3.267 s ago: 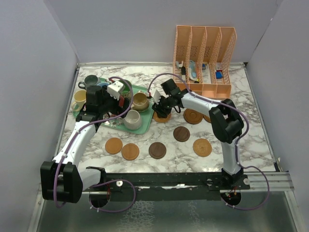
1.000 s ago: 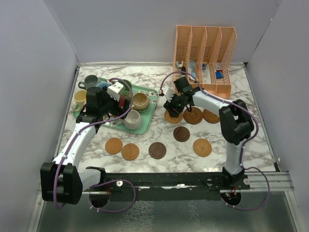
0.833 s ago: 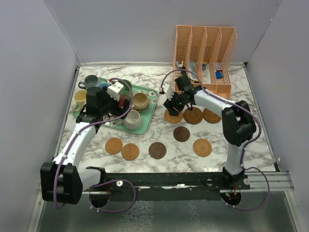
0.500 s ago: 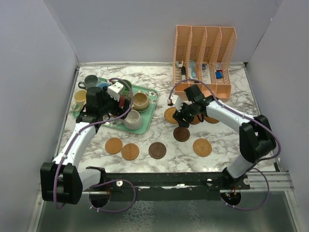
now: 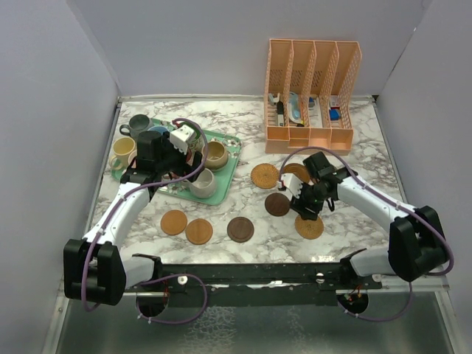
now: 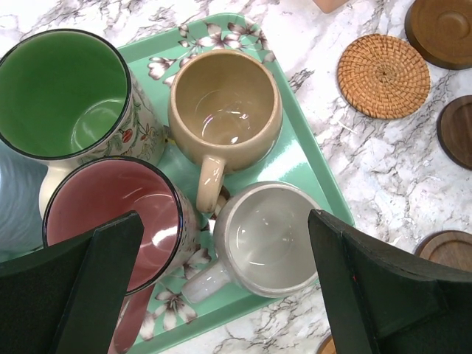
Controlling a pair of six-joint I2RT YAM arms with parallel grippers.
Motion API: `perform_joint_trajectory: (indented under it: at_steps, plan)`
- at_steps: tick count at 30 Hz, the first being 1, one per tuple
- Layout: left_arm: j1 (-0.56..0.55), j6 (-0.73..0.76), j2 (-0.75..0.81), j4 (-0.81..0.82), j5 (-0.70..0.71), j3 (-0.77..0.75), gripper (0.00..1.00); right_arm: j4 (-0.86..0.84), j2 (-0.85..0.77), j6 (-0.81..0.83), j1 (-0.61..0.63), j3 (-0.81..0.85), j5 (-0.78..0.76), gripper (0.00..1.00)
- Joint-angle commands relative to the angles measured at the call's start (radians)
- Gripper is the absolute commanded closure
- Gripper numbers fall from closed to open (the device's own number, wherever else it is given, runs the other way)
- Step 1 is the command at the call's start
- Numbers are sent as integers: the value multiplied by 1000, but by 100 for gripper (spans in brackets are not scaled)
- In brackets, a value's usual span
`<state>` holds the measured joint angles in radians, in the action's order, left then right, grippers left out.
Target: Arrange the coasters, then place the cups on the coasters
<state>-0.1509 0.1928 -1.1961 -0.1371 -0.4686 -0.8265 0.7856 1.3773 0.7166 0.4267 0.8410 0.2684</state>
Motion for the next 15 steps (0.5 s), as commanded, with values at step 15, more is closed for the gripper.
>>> perform_joint_trajectory:
  at_steps: [15]
  plan:
    - [-8,1,-1,25,-38,-26,1,-55,65,104,-126,-99,-188,49]
